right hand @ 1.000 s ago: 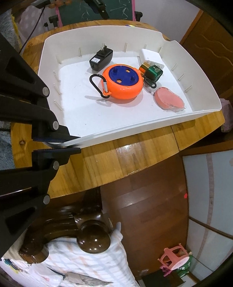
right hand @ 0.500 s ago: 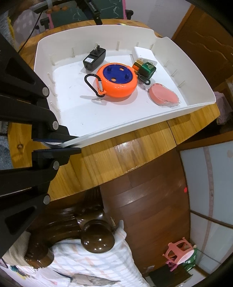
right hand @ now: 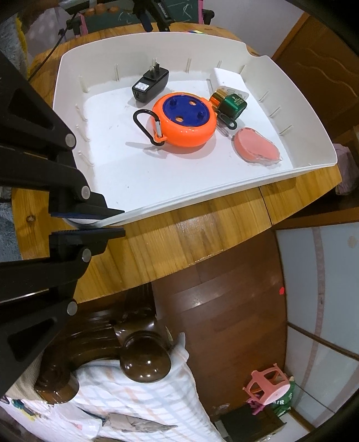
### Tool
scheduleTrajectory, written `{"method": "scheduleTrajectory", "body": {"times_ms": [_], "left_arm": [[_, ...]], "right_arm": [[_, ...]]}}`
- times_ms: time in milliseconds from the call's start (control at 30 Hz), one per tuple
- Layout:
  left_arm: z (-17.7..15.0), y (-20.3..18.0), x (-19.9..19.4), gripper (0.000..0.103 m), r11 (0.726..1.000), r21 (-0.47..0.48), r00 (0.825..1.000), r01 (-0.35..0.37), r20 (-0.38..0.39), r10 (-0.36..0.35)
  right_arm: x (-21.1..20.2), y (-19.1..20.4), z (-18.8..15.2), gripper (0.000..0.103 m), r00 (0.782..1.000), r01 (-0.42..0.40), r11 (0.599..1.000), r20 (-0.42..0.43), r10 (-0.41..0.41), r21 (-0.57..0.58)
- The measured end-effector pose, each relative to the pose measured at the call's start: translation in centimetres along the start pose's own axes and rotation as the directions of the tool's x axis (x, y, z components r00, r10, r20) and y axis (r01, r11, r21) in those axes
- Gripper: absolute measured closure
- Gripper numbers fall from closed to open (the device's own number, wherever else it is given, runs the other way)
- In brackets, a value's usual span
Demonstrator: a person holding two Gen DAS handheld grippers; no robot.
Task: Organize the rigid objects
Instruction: 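Close the left gripper on the beige plug adapter, then lift the beige adapter with the left gripper and carry it over the tray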
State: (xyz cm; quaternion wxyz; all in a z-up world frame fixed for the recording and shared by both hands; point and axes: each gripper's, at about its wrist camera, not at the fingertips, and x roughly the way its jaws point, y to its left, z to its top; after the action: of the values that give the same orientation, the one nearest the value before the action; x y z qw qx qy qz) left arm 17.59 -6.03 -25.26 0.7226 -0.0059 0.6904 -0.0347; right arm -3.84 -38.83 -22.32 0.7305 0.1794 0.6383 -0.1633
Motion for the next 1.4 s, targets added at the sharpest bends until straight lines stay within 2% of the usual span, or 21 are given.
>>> {"method": "scheduleTrajectory", "body": {"times_ms": [333,500,633,667,733,867,933,1133,1333,1400], "left_arm": [[0.4,-0.5,1.9,0.015,0.994,-0.095,0.998,-0.06,-0.002,0.06],[-0.7,-1.0,3.0,0.026,0.992,-0.12,0.999,-0.044,-0.02,0.042],[-1.0,-1.1,2.9,0.03,0.989,-0.139,0.999,-0.045,0.015,0.048],[-1.0,-1.0,2.7,0.042,0.989,-0.14,0.998,-0.042,0.033,0.047],[-1.2,-1.0,2.6,0.044,0.989,-0.132,0.996,-0.072,0.04,0.078],[-1.5,-0.7,2.2,0.044,0.984,-0.166,0.996,-0.07,0.04,0.078],[-2.3,-0.3,1.2,0.044,0.982,-0.178,0.995,-0.069,0.056,0.08],[-4.3,0.7,-4.7,0.044,0.987,-0.153,0.985,-0.048,0.158,0.072],[-6.0,-1.3,-10.5,0.044,0.997,-0.067,0.977,0.03,0.215,-0.015],[-5.6,-2.6,-11.6,0.044,0.999,-0.023,0.973,0.044,0.229,-0.038]], "right_arm": [[0.0,0.0,0.0,0.098,1.0,-0.004,1.0,0.0,0.004,0.002],[0.1,0.0,0.0,0.098,1.0,-0.007,1.0,0.0,0.007,0.0],[0.1,0.1,-0.1,0.098,1.0,-0.01,1.0,0.0,0.01,-0.005],[0.1,0.1,-0.1,0.098,1.0,-0.012,1.0,0.0,0.012,-0.007],[0.1,0.1,-0.1,0.098,1.0,-0.014,1.0,0.001,0.014,-0.012],[0.1,0.3,-0.1,0.098,1.0,-0.014,0.999,0.001,0.014,-0.029],[0.1,0.2,-0.2,0.098,1.0,-0.017,0.999,0.002,0.017,-0.034],[0.0,0.1,-0.1,0.098,0.999,-0.038,0.998,0.003,0.038,-0.044],[0.0,-0.1,-0.1,0.098,0.998,-0.055,0.997,0.001,0.055,-0.057],[0.0,-0.2,0.0,0.098,0.998,-0.06,0.996,0.0,0.06,-0.063]]}}
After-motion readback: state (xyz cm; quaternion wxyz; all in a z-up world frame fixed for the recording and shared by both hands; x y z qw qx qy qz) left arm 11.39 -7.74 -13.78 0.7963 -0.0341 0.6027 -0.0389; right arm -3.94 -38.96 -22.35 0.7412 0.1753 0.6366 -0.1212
